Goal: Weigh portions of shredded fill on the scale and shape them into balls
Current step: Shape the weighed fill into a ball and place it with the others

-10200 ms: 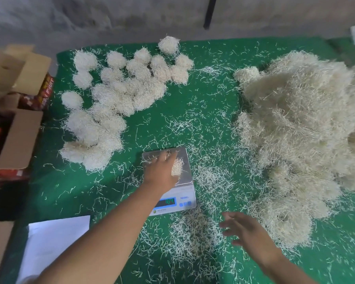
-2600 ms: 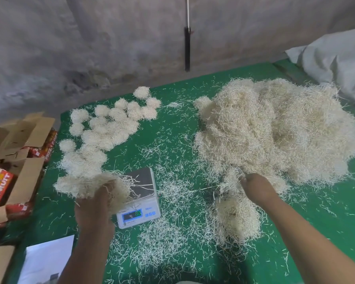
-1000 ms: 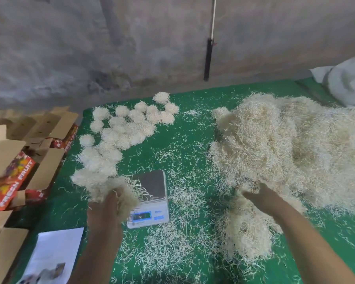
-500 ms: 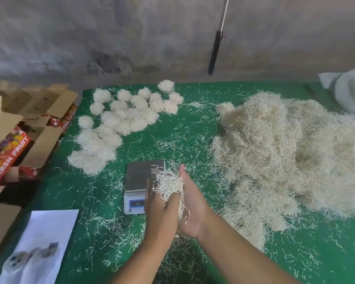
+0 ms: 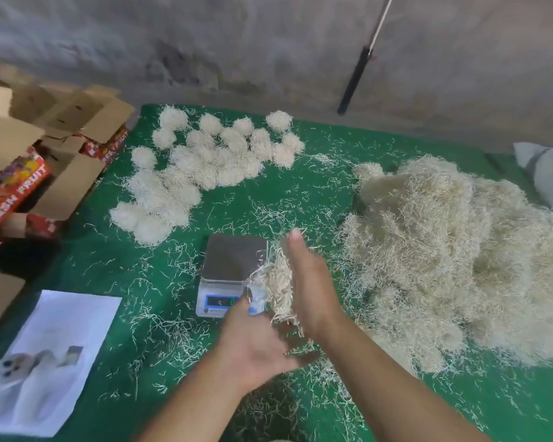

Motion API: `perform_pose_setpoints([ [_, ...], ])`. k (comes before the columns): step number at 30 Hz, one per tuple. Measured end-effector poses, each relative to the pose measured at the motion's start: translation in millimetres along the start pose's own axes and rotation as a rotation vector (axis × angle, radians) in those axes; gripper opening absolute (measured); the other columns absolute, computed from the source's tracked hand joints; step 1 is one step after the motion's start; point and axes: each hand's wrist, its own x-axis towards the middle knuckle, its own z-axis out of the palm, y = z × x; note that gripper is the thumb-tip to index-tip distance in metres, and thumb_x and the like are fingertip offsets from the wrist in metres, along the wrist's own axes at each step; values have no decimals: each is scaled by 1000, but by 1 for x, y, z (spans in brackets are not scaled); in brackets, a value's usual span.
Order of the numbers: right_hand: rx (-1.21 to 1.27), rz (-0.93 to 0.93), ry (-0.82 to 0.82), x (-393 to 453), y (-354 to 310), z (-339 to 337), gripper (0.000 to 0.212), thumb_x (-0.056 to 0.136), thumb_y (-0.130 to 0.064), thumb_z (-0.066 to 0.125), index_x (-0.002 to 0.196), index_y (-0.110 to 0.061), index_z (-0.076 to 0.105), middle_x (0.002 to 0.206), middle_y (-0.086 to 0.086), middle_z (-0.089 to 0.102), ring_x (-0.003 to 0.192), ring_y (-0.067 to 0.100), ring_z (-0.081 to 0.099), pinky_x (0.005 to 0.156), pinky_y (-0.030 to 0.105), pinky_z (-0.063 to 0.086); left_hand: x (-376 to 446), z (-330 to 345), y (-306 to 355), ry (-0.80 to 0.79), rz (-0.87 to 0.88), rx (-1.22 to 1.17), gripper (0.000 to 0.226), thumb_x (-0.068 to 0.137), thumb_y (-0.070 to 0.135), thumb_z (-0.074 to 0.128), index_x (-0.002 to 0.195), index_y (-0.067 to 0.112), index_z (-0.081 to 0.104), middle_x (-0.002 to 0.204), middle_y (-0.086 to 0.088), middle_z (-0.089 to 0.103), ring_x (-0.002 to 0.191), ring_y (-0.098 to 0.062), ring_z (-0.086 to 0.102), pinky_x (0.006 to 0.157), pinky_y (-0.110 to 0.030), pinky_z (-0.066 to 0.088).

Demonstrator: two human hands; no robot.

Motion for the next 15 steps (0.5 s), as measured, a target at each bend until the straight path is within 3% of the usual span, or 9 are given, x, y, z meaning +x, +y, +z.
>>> perform_pose_setpoints([
  [2,-257,-93,6,-2,13,10,104,99,-84,12,94,2,69,90,23,74,85,38,73,77,55,62,-1,-2,13,-47,161,7,49,105,50,48,130,14,70,138,-28,61,123,-46,63,99,-71,48],
  [4,-373,-122,20,-4,28,22,81,106,-74,13,68,-17,57,59,-2,55,53,11,51,57,35,47,-2,2,30,80,285,22,33,102,40,57,98,17,81,116,-23,70,105,-40,71,90,-62,57],
  [6,-433,-129,27,-1,43,31,56,113,-53,26,94,-24,70,94,-15,65,83,-5,54,84,31,47,3,5,41,193,331,48,33,99,40,60,89,17,80,96,-14,75,88,-32,76,76,-45,62],
  [8,-479,-142,-1,3,53,36,42,115,-37,33,141,-24,64,145,-19,47,139,-3,39,120,27,28,7,9,43,256,403,76,30,99,38,63,98,14,80,93,-11,76,85,-29,76,70,-35,60],
  [9,-462,-133,-8,4,55,39,40,115,-32,35,145,-26,60,156,-21,38,151,1,29,127,27,19,10,8,43,294,457,95,25,97,34,67,104,13,79,93,-10,75,87,-28,76,71,-34,59],
  [10,-423,-119,-15,4,54,43,38,115,-29,37,143,-29,63,162,-20,36,153,2,28,129,30,19,11,8,42,324,506,115,22,95,30,71,106,13,79,93,-10,76,88,-28,76,72,-35,58],
  [12,-211,-51,-9,1,50,51,35,112,-29,49,143,-38,62,156,-19,50,137,-3,50,120,35,40,13,3,44,362,593,136,14,94,28,73,92,17,82,84,-8,76,78,-26,77,63,-34,57],
  [14,33,49,52,-2,46,53,37,105,-29,65,138,-47,61,137,-22,63,95,-3,69,84,30,59,14,-2,48,421,643,164,25,98,27,66,79,22,81,78,-6,74,69,-24,74,56,-34,54],
  [15,97,85,96,-3,45,51,36,101,-33,72,131,-49,63,128,-22,68,87,-1,71,74,27,57,14,-2,51,433,662,193,25,101,27,61,87,22,81,88,-8,76,80,-26,75,66,-40,57],
])
